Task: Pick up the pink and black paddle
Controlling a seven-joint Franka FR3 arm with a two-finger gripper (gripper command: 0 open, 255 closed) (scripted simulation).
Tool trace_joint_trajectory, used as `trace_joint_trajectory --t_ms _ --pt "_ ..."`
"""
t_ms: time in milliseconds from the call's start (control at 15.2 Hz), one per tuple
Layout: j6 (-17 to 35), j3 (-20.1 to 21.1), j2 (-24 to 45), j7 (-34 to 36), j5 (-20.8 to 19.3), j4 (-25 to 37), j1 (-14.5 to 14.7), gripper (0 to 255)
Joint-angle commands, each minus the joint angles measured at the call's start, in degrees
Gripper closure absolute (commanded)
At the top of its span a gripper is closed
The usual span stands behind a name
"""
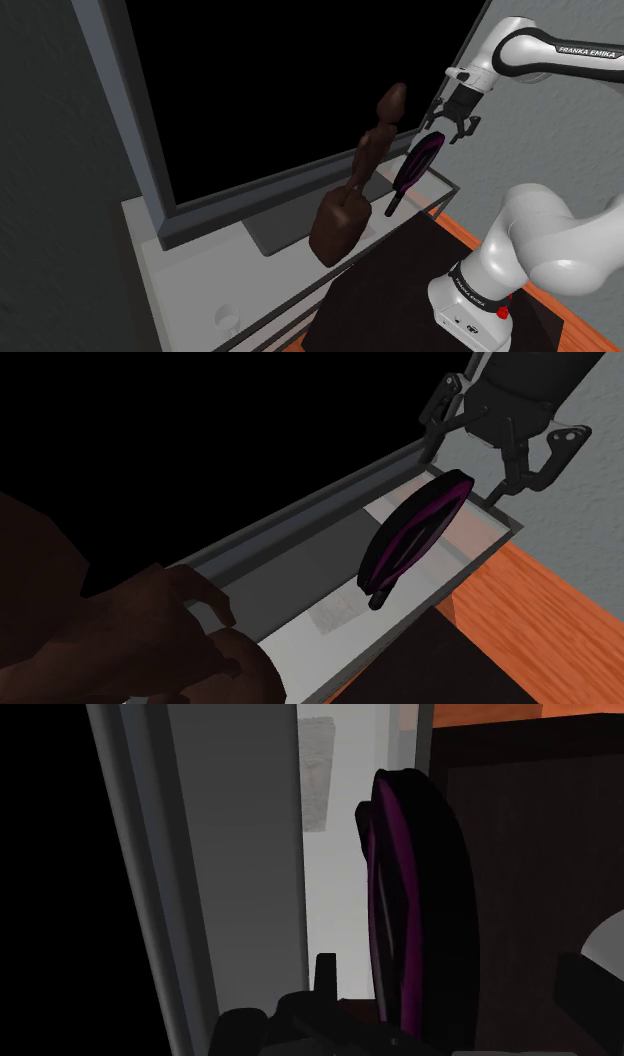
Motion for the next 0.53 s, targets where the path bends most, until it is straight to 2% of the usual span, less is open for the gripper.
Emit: trace_joint_trajectory --t_ms 0,132,198,462 --pt "1.6 -1.1 0.2 -0.2 -0.6 -1.2 0.1 0" --pt "2.1 -1.4 0.3 -0.2 -0.8 -1.6 0.1 0" --pt "2.0 -1.2 0.1 -0.2 -0.8 -1.7 0.0 255" --pt "2.0 -1.2 0.2 -0.2 -0.8 -1.6 0.0 255"
